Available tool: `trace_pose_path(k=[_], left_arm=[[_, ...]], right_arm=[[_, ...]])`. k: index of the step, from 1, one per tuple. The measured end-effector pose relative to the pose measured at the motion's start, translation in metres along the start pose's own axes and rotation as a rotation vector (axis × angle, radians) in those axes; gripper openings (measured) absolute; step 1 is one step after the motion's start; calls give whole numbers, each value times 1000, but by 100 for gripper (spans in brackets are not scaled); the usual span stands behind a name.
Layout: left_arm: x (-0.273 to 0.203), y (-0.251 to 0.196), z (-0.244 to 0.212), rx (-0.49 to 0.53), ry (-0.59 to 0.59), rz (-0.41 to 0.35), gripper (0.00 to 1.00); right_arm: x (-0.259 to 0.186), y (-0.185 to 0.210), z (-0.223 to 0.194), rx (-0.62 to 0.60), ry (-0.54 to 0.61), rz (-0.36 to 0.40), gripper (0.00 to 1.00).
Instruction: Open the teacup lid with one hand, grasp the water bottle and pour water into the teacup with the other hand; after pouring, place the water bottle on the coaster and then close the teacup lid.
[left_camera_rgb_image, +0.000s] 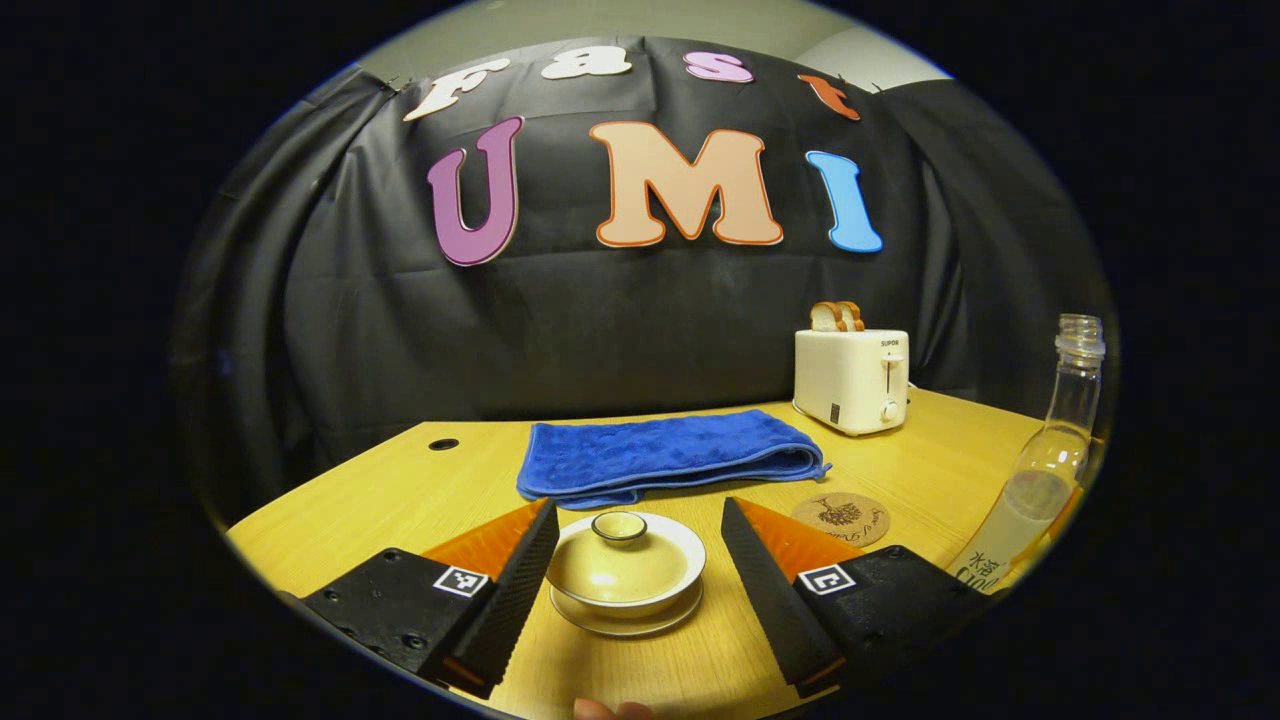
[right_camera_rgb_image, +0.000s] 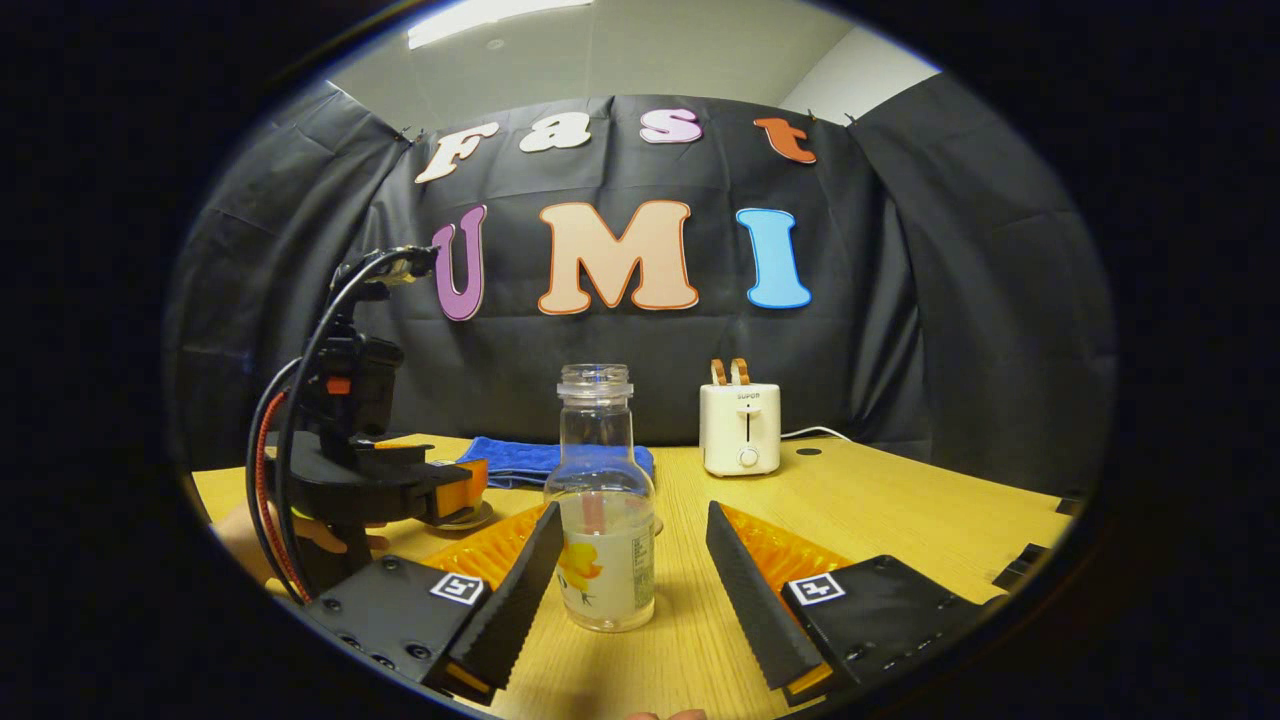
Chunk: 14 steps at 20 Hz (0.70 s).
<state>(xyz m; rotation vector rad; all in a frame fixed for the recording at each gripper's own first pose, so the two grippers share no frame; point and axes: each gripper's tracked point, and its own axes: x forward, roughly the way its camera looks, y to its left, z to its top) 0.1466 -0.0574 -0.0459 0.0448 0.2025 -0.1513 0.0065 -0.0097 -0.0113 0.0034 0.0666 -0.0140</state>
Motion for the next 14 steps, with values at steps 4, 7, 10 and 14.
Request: trace_pose_path(k=[4, 7, 10, 14], left_arm=[[7, 1, 2, 20, -6, 1, 96], [10, 2, 3, 27, -5, 1, 95], [12, 0, 2, 36, 1, -7, 88], [15, 5, 1, 60, 11, 16, 60]], right_arm=[[1, -2, 0, 0, 3, -2, 93], [2, -3, -1, -1, 10, -5, 92], [2, -5, -2, -1, 10, -5, 92], [3, -6, -2, -1, 11, -6, 92]])
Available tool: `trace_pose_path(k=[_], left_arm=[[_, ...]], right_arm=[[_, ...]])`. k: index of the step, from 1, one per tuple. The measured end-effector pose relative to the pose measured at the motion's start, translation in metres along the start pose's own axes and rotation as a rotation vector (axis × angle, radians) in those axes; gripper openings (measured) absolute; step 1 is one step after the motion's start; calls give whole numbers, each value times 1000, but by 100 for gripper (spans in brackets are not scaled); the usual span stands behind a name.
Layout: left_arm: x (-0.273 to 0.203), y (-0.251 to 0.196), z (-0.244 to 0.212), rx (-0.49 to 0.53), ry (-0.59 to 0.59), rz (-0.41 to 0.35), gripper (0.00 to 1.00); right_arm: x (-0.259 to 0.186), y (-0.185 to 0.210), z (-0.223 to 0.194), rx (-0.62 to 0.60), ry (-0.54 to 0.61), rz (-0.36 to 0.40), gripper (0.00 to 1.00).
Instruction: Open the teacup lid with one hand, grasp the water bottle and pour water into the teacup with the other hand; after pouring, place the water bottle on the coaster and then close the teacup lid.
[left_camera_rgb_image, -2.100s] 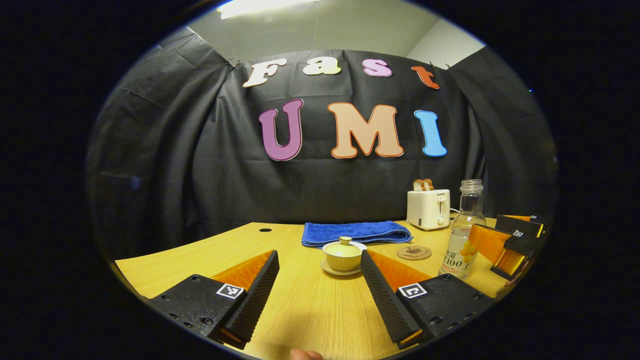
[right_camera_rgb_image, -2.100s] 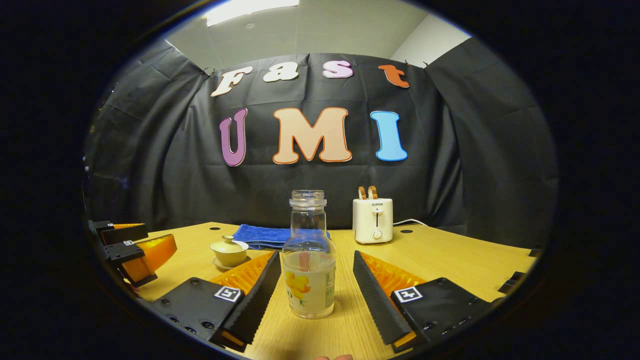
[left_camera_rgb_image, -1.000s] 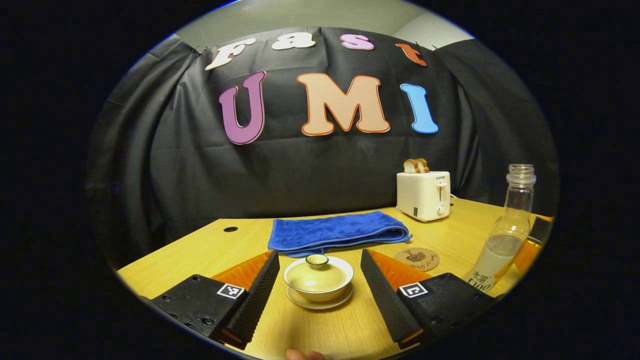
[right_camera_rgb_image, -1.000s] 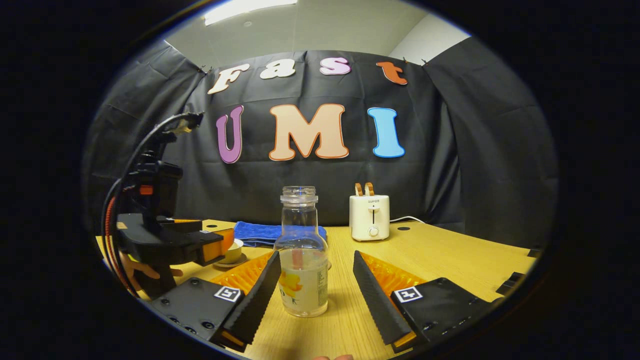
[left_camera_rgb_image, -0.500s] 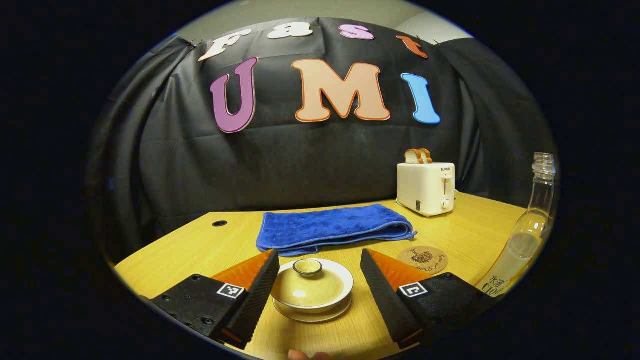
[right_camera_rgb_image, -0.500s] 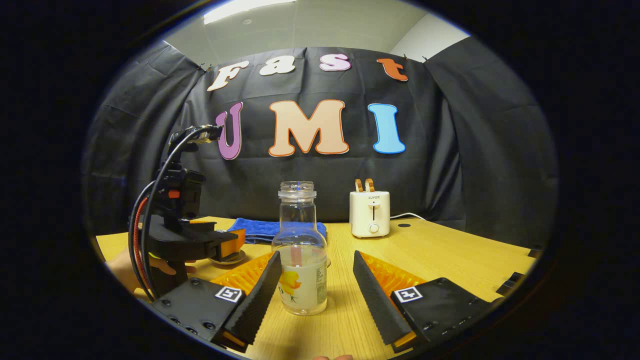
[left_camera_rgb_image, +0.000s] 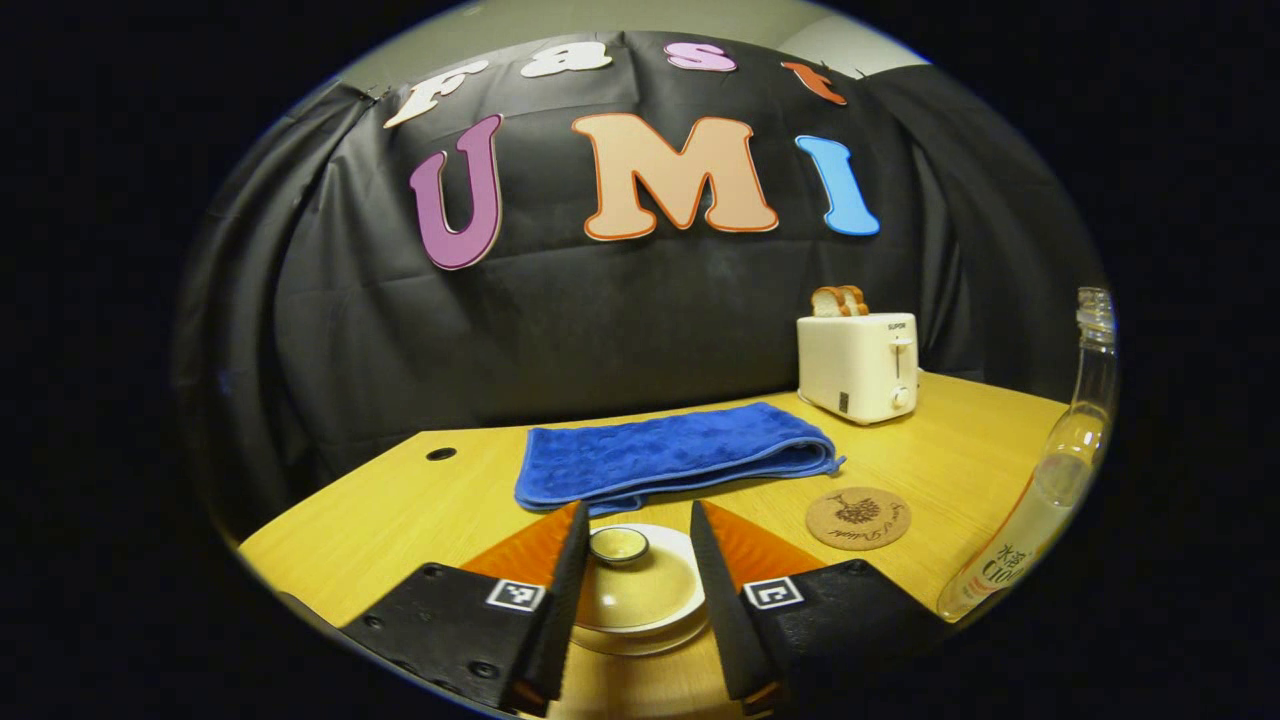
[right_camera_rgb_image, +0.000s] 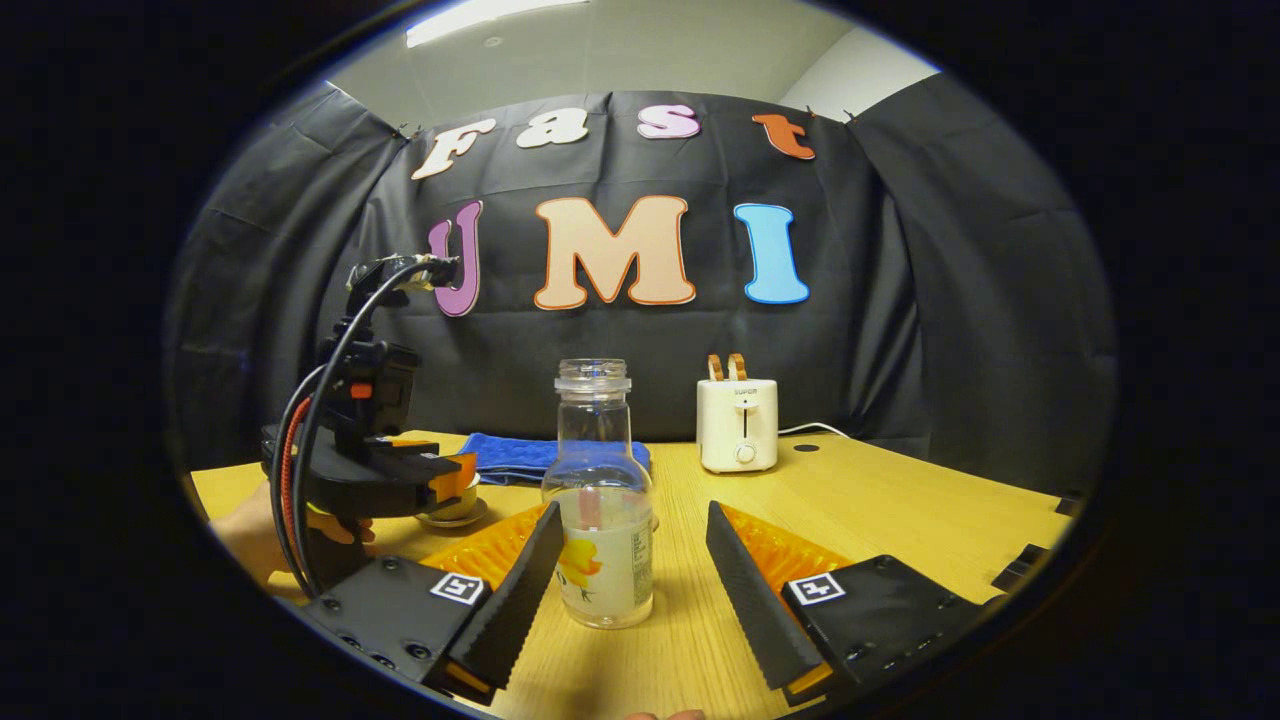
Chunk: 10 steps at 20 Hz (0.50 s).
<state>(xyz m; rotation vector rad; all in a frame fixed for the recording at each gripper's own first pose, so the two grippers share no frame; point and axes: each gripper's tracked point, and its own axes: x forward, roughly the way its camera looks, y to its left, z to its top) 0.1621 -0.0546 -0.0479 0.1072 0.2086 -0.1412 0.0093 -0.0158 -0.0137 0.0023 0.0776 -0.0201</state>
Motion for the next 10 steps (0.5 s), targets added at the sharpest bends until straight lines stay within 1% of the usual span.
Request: trace_pose_path(k=[1, 2, 3, 4, 5, 6, 7, 9, 10], left_arm=[[0, 0, 0, 5, 3, 2, 52], [1, 3, -1, 8, 3, 14, 52], [1, 6, 0, 8, 0, 26, 46], [1, 9, 1, 5, -3, 33, 42], [-1, 9, 1, -6, -3, 34, 31], [1, 9, 0, -14, -3, 31, 29], [1, 8, 1, -16, -5, 30, 30], [1, 8, 1, -17, -3, 28, 27], [2, 8, 2, -18, -7, 29, 27]], right_arm=[[0, 0, 1, 0, 0, 0, 92], [-1, -1, 1, 0, 0, -1, 92], [-1, -1, 1, -1, 0, 0, 92], [0, -1, 0, 0, 1, 0, 92], [0, 0, 1, -1, 1, 2, 92], [0, 0, 1, -1, 1, 4, 94], [1, -1, 1, 0, 1, 5, 94], [1, 0, 1, 0, 1, 7, 94], [1, 0, 0, 0, 1, 7, 92]])
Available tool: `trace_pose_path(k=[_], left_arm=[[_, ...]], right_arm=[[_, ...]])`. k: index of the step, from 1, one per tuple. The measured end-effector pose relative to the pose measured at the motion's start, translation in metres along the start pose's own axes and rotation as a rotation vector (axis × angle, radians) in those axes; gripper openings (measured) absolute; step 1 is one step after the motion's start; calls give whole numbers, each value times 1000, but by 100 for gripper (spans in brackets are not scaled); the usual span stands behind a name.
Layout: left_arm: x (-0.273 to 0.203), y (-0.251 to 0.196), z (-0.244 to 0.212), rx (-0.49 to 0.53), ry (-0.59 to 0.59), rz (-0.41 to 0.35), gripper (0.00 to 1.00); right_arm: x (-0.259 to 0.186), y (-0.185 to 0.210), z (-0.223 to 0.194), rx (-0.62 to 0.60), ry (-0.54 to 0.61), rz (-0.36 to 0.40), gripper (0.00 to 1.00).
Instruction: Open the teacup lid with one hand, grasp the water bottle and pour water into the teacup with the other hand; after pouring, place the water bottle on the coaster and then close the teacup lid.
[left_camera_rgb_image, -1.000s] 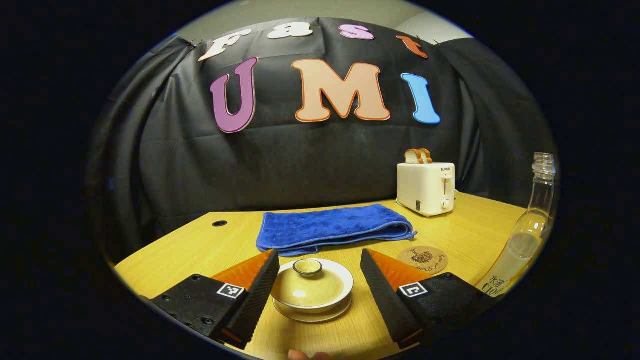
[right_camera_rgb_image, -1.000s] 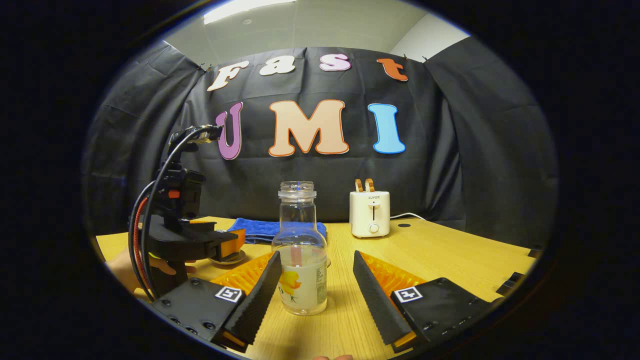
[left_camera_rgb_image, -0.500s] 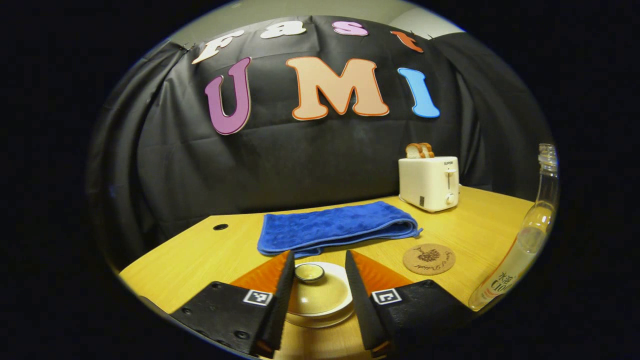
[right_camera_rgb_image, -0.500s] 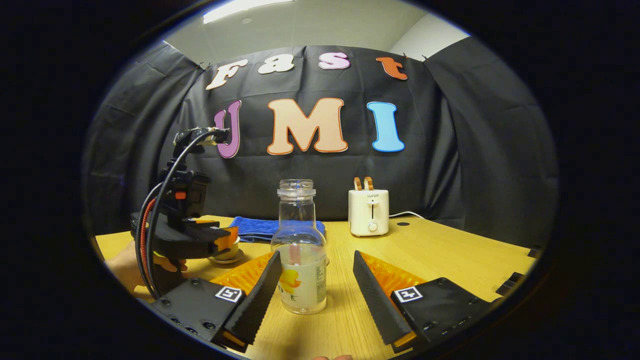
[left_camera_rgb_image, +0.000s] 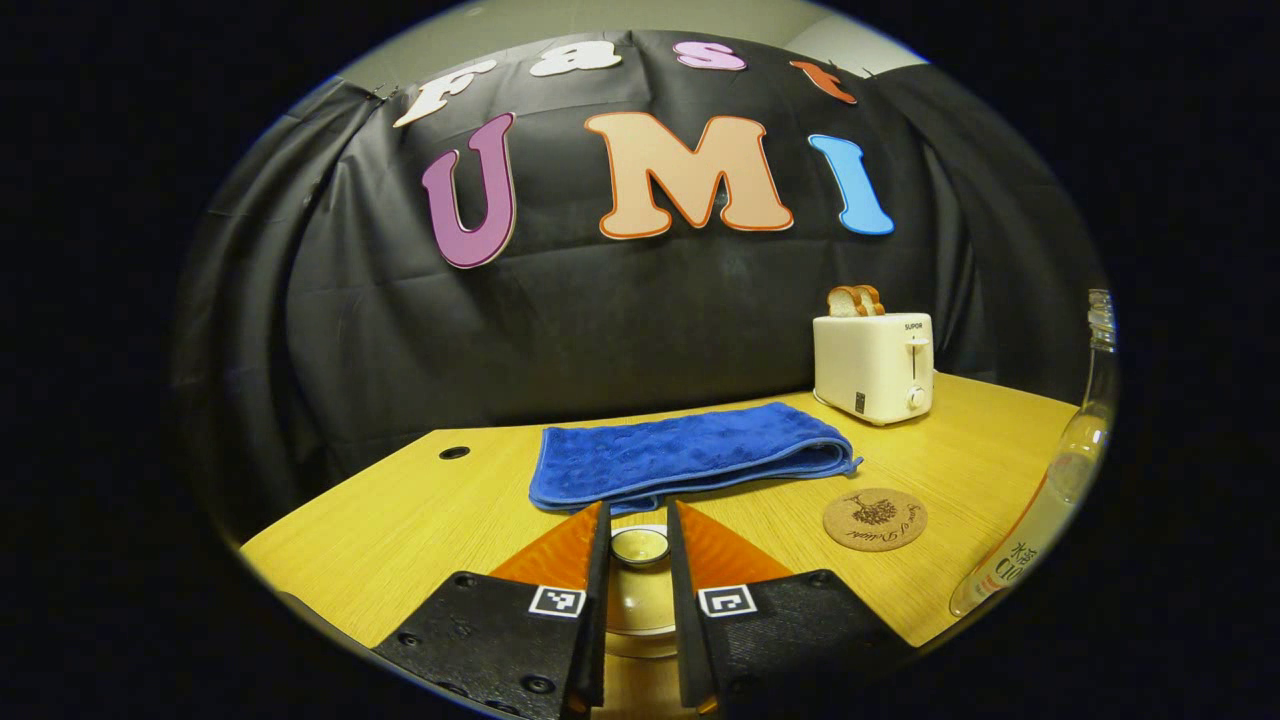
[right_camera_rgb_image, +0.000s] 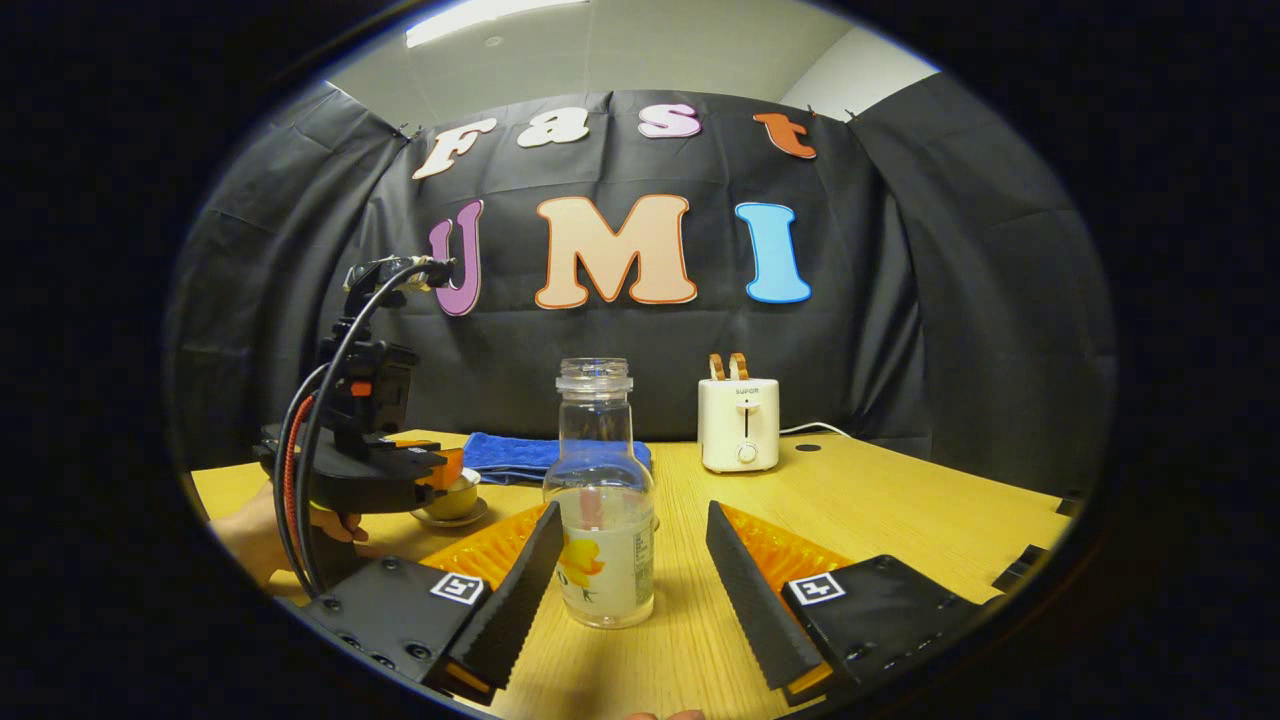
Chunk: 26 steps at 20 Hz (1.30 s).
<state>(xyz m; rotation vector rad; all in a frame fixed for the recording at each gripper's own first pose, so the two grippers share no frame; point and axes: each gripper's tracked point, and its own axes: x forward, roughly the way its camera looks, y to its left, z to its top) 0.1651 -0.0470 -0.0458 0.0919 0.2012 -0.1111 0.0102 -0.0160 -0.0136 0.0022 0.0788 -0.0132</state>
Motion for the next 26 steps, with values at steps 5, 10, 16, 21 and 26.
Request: trace_pose_path(k=[5, 10, 16, 21, 26], left_arm=[[0, -1, 1, -5, -5, -2, 25], [-7, 1, 5, -26, -21, -4, 25], [-24, 14, 25, -38, -74, 16, 25], [-49, 37, 39, -49, -119, 43, 25], [-84, 62, 60, -70, -187, 72, 25]], right_arm=[[0, 1, 0, 0, 0, 2, 95], [1, 3, -1, -1, 2, 9, 92], [7, 15, -4, -9, 12, 28, 92], [20, 21, -6, -15, 22, 19, 94], [38, 21, -8, -14, 30, 1, 95]])
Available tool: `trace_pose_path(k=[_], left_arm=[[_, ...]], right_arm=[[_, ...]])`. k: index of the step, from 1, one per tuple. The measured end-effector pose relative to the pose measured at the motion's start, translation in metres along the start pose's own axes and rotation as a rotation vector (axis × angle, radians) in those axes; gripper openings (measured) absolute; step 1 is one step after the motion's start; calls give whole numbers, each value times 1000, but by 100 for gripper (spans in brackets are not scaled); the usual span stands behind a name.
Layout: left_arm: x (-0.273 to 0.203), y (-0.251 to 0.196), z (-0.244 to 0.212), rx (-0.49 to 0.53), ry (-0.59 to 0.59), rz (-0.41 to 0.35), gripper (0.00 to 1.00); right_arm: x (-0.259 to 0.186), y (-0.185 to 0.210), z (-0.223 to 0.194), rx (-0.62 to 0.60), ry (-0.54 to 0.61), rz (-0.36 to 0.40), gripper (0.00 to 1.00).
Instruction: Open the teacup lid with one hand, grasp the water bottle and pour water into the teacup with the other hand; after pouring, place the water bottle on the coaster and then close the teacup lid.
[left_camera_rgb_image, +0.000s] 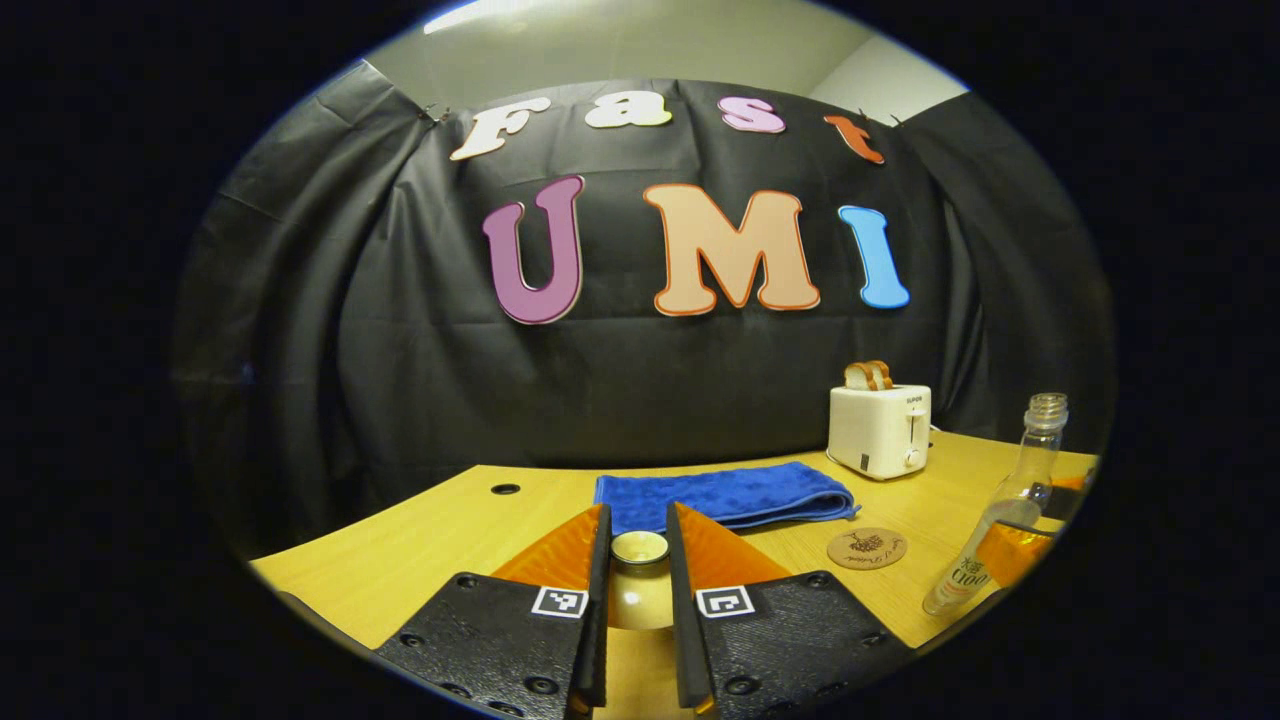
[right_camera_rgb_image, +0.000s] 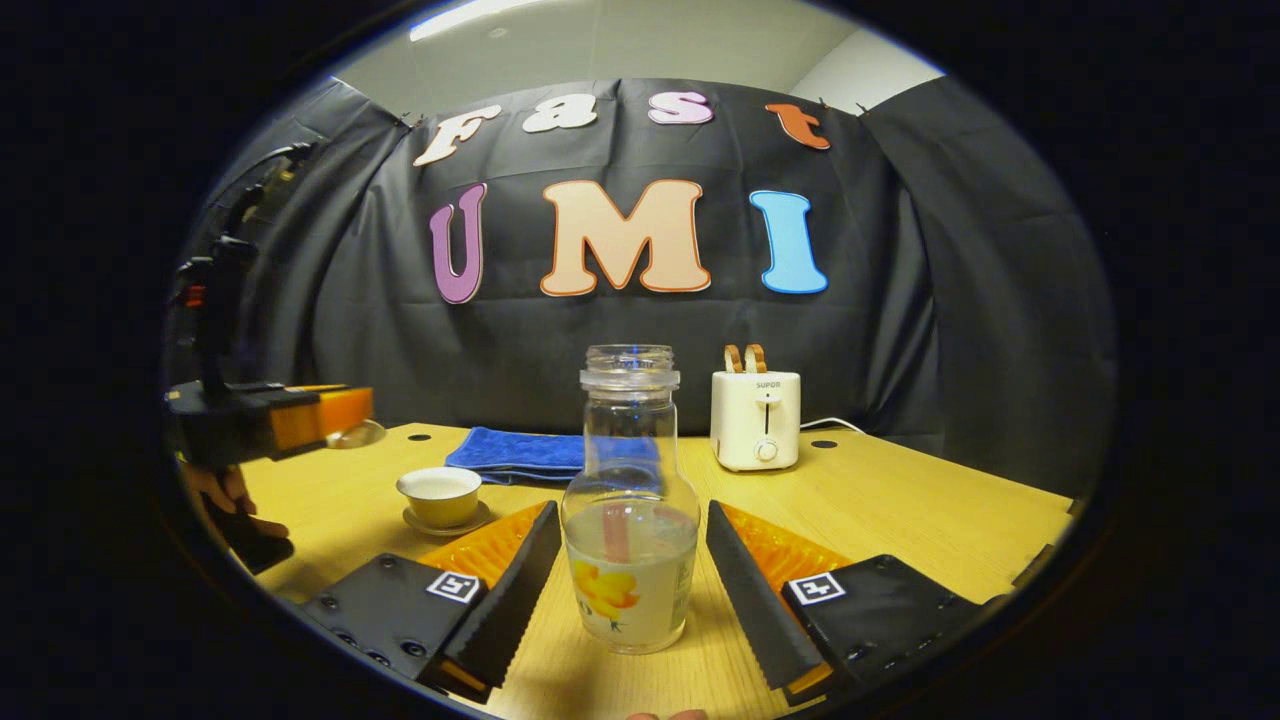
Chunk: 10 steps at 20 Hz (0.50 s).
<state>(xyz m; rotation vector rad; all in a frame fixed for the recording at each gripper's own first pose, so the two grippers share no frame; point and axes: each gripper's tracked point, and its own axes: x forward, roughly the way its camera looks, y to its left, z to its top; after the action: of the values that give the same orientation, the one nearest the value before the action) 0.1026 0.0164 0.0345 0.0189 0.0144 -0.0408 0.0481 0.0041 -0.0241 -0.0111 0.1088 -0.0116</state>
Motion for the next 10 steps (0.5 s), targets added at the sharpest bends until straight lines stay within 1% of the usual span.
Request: trace_pose_path(k=[4, 6, 7, 8, 10], left_arm=[[-20, 14, 13, 1, -48, 24, 24], [-28, 17, 8, -7, -43, 23, 24], [-33, 18, 3, -14, -32, 19, 23], [-37, 21, -2, -24, -27, 15, 24], [-43, 28, -9, -40, -23, 17, 25]], right_arm=[[12, -3, 2, -12, -14, -22, 95], [18, 1, 1, -17, -10, -14, 92], [21, 2, 0, -16, -5, -6, 92], [20, 5, -1, -14, -2, -3, 92], [23, 6, 1, -23, -2, 2, 84]])
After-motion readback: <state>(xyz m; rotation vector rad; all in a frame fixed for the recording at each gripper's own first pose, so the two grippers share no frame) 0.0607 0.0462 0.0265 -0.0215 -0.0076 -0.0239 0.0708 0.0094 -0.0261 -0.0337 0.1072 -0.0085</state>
